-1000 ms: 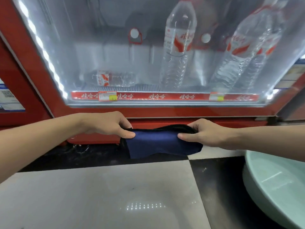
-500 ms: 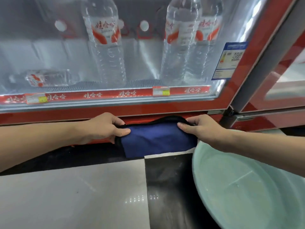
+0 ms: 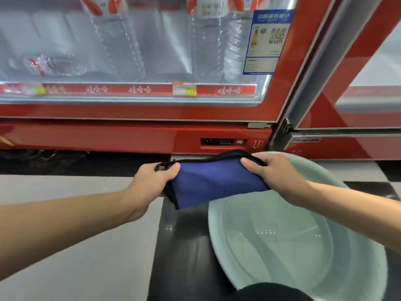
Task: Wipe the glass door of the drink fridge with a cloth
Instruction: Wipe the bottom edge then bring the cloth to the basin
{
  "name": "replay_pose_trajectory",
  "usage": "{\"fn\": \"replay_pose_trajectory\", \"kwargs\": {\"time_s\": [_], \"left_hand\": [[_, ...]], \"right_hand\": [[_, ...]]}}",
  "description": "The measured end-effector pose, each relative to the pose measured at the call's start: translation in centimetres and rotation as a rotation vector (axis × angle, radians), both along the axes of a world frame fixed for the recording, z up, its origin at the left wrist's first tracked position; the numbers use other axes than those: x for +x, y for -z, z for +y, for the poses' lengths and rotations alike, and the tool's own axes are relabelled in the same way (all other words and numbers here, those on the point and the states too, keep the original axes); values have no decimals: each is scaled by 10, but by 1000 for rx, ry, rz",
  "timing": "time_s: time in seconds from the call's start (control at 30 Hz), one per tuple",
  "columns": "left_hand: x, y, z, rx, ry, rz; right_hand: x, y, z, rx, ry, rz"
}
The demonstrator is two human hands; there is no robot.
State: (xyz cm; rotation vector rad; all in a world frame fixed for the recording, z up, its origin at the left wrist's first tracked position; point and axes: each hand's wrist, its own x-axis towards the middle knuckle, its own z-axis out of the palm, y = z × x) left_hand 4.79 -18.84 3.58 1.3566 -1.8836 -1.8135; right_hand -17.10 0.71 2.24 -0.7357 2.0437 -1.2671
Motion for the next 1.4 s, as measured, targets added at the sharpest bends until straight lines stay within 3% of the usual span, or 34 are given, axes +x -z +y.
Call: {"fn": "replay_pose_trajectory", "kwargs": {"time_s": [0.13,0.27,0.47,0.6,0.97,1.1,1.23,1.4], "left_hand": [[4,26,39,-301,-104,-77],[6,38,82,-400,-116,-98],[8,47,152,-429,52,-69],[24,52,192,-361,116,-29],[58,79,223,-371,301,-128],[54,77,221,-415,388,-130],[50,76,226,-509,490,-221],[44,66,227,-744,580,-325]], "right_hand": [[22,25,21,4,50,56],[38,28,50,17,157,31],[49,27,121,118,260,99],[58,30,179,232,210,260],[91,51,241,394,36,398],[90,48,256,417,-59,522],[88,50,278,566,-103,794],[84,58,283,468,-118,983]]}}
